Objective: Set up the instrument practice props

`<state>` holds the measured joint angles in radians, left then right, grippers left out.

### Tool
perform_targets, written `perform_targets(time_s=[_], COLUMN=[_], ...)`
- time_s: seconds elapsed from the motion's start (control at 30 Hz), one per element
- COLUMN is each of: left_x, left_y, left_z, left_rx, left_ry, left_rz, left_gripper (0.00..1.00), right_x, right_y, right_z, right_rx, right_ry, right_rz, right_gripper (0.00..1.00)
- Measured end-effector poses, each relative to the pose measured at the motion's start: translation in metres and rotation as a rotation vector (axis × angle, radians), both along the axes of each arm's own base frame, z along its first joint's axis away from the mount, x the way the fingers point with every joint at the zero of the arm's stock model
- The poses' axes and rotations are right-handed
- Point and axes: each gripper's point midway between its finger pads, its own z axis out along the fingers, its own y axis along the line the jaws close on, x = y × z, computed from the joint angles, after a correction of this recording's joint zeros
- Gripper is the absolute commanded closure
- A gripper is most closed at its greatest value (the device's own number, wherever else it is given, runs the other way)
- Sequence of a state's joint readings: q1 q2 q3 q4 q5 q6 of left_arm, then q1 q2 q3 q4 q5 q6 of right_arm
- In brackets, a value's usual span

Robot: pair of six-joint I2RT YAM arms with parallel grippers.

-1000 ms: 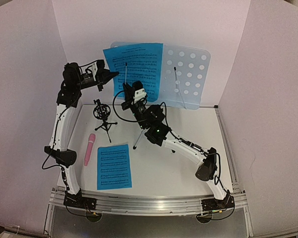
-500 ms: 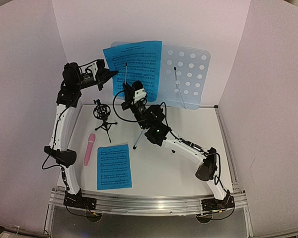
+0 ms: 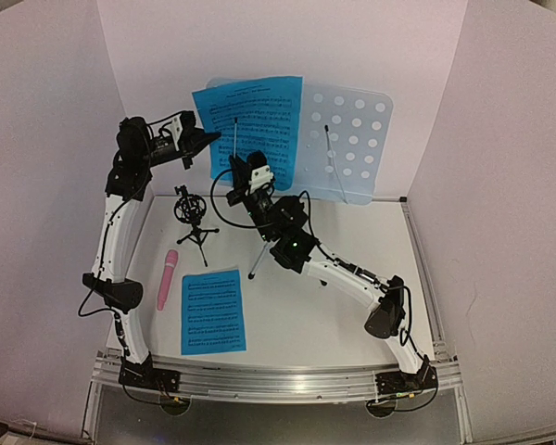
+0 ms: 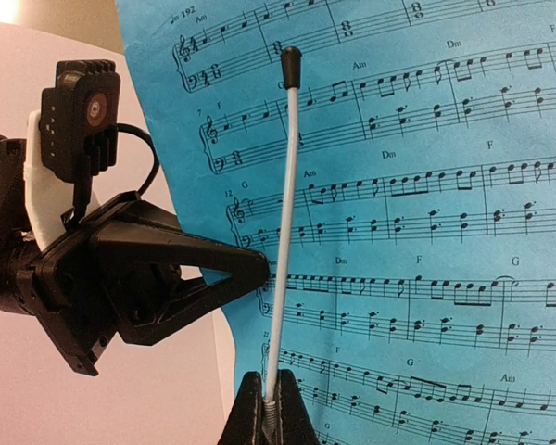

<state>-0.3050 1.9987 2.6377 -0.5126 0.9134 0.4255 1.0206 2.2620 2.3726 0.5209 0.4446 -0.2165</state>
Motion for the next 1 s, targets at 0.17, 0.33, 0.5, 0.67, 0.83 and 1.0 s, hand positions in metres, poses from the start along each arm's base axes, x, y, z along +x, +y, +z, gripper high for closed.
perform_targets(time_s=[0.17,0.33,0.5,0.67,0.83,1.0], left_x=[0.0004,0.0018,0.0029,0.0041,0.0044,0.0050], left_y=[0.0000,-0.0004,-0.0007,-0.0011,-0.0012,-0.0014], left_z=[0.0008,0.0000,-0.0007,-0.0006,-0.0005,-0.0011], left_rx=[-0.003,-0.003,-0.004,-0.006,-0.007,-0.007], left_ry=[-0.003,-0.006,-0.007,-0.016,-0.018,-0.018], left_rz=[0.001,0.001,0.002,0.002,0.002,0.002], left_gripper=[0.94,0.90,0.87,0.86,0.85,0.83], right_x=[0.0000,0.0003,0.0007,0.0011,0.0023,0.0027], right_y=[0.0000,0.0003,-0.0004,-0.0020,-0.0035,-0.0040], right_z=[0.0000,-0.0010,-0.0013,-0.0013,-0.0018,-0.0018], right_rx=[0.000,-0.001,-0.001,0.003,0.010,0.020], right_ry=[0.000,0.002,0.004,0.010,0.019,0.025], right_rz=[0.000,0.000,-0.004,-0.008,-0.015,-0.012], right_gripper=[1.00,1.00,1.00,1.00,1.00,0.95])
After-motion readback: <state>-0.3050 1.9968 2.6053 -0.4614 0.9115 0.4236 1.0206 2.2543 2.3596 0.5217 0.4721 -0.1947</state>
